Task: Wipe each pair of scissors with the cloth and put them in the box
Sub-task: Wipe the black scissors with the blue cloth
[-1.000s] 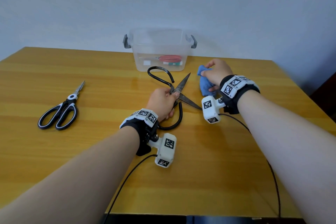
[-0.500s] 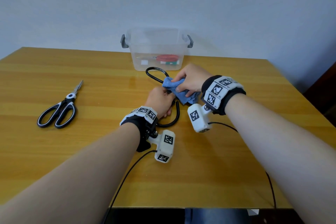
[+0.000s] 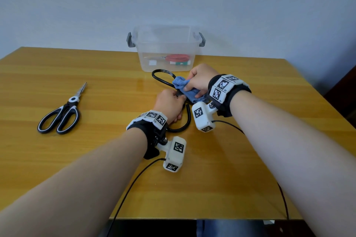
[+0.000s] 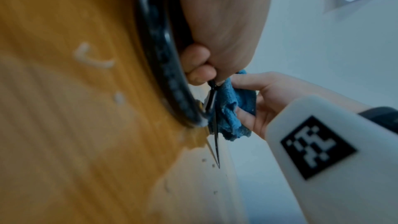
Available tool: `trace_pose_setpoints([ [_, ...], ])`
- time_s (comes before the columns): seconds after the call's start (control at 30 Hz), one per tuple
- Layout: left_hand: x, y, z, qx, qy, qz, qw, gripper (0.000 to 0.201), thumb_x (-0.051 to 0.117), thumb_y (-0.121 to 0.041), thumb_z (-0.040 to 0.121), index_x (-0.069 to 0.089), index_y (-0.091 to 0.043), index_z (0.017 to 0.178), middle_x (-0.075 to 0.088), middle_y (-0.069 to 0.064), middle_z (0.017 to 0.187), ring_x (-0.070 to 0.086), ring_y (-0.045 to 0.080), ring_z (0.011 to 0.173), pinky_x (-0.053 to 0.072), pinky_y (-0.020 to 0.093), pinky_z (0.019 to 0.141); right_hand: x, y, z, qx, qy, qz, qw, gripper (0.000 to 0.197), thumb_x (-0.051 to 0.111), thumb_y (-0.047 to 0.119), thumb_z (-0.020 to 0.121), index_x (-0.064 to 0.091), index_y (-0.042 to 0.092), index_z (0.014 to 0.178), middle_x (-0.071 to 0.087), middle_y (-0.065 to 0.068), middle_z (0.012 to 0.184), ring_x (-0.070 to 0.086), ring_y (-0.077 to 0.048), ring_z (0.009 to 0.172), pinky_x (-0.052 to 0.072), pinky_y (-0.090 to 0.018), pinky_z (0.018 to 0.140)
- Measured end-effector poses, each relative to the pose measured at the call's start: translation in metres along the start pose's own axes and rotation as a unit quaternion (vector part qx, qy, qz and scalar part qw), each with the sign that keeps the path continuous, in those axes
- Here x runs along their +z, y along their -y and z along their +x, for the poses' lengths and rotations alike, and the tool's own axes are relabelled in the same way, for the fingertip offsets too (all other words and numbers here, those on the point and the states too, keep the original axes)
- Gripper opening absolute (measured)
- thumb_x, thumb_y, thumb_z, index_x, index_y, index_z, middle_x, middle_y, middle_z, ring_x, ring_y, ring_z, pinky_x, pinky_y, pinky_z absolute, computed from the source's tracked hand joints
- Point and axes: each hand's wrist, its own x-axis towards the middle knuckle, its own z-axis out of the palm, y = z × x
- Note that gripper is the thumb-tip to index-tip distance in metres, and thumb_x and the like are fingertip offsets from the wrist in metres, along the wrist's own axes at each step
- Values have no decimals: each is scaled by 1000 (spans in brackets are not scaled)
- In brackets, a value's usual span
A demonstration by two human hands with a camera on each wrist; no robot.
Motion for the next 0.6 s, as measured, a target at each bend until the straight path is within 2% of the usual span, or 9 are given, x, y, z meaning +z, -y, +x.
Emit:
trace_pose_setpoints([
  [0.13,0,1,0,-1,-2,-5,1000,31,53,-25,104,60,-9,78,57,8,44,43,17,28,35,21,34,-1,2,7,8,-1,3,1000,22,85,11,78,63,14,80,65,-8,86,70,-31,69,65,-47,70],
  [0.3,1,1,2,-4,-3,1,1000,33,54,-25,104,57,-9,76,56,8,44,43,17,29,35,20,34,-1,1,16,13,-7,5,1000,25,81,11,82,57,14,80,59,-7,85,67,-30,69,65,-45,67],
  [0.43,1,0,2,-7,2,3,1000,32,54,-27,105,59,-9,79,57,7,44,44,17,29,36,21,35,-4,-4,22,16,-21,14,1000,27,79,9,83,54,15,78,56,-8,85,66,-30,71,64,-49,72],
  [0.53,2,0,3,-14,7,4,1000,29,54,-28,105,64,-5,90,57,6,44,44,15,28,35,20,34,-9,-8,27,15,-50,2,999,30,75,8,86,49,15,72,55,-9,81,69,-33,70,63,-50,72],
  [0.6,1,-1,2,-19,7,2,1000,29,55,-29,105,64,-3,102,56,6,44,43,14,26,34,18,33,-15,-15,30,23,-92,-28,995,28,71,8,86,49,15,70,59,-7,77,73,-36,79,63,-52,76],
])
